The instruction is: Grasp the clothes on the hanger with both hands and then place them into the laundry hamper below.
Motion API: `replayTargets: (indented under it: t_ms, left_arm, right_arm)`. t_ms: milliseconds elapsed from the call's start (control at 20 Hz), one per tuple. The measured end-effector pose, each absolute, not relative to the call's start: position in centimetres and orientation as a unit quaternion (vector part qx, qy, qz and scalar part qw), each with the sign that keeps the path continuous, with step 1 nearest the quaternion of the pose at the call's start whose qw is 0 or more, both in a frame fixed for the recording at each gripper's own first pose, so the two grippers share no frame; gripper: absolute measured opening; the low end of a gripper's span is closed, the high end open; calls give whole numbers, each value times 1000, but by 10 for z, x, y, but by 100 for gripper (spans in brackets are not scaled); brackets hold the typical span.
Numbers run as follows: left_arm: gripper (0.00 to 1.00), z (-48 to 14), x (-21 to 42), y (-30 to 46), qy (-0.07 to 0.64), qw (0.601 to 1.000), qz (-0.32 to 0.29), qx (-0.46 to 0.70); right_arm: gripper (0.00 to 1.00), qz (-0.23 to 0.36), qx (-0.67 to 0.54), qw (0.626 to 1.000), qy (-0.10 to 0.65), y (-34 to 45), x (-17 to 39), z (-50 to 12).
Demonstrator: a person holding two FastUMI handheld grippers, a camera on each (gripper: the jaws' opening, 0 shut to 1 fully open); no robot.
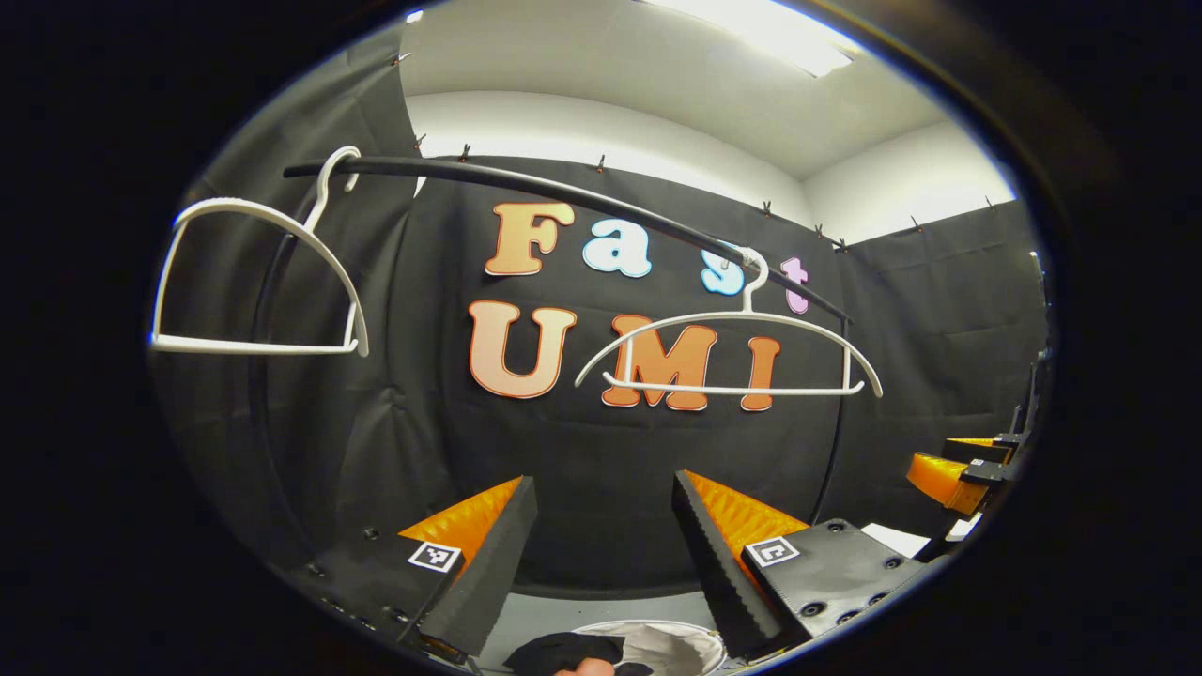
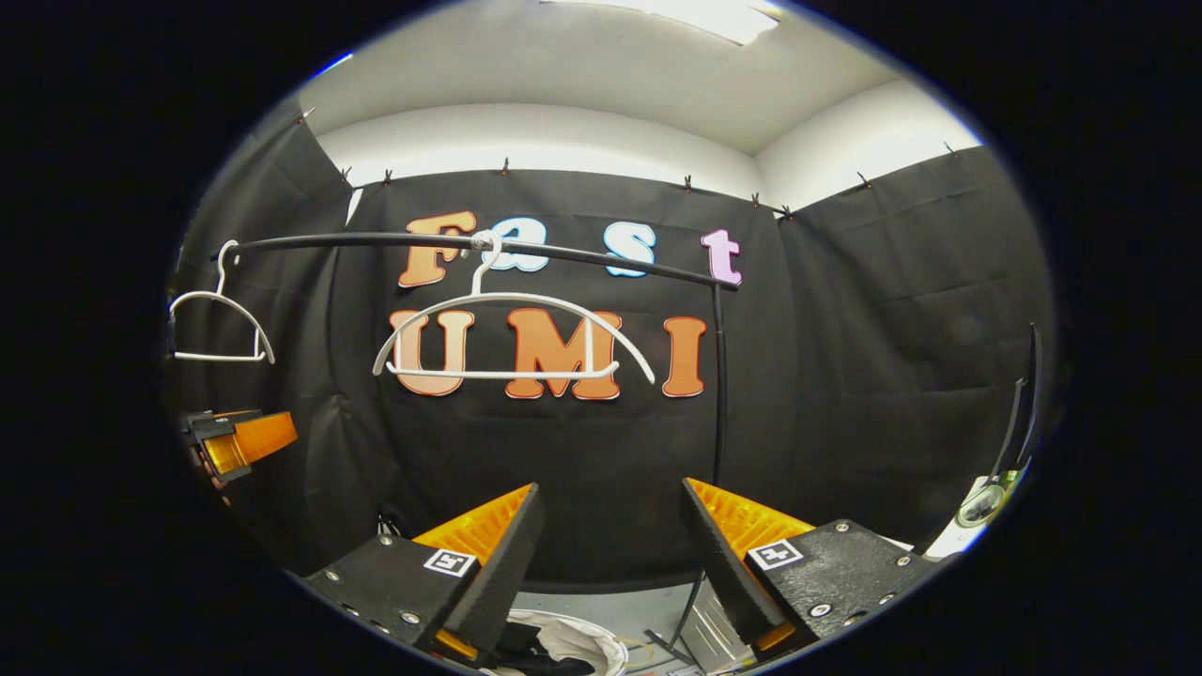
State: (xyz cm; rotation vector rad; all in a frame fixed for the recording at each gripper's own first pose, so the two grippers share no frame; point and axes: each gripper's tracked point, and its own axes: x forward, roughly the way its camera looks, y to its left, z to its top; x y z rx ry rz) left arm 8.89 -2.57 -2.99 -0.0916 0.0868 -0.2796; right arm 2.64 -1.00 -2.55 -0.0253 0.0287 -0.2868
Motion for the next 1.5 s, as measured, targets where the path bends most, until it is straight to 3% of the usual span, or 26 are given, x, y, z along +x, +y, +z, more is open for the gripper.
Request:
replayTargets:
  t_ms: [1500]
  left_arm:
    - [94, -40, 76, -45, 46, 990, -122, -47]
  right_arm:
    - [90, -129, -10, 991, 29, -34, 18, -35]
